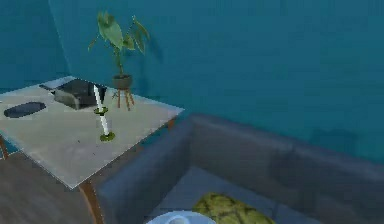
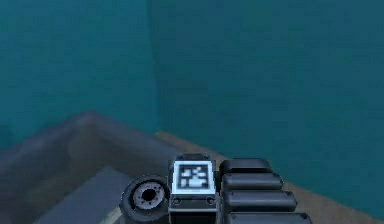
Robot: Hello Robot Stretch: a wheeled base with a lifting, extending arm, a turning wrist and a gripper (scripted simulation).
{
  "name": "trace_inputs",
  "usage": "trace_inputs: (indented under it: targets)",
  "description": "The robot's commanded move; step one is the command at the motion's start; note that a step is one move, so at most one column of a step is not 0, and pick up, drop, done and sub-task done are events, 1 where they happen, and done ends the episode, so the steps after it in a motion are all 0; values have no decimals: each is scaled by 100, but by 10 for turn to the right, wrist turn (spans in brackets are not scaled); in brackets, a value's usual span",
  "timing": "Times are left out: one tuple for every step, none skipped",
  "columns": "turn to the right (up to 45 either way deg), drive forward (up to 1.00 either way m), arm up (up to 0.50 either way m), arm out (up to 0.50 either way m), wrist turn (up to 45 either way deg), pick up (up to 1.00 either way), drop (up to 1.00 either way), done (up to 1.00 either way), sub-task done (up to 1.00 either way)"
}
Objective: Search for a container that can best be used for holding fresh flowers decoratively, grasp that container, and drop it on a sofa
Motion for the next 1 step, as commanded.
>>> trace_inputs:
  targets:
    - [-450, 0, 0, 0, 0, 0, 0, 0, 0]
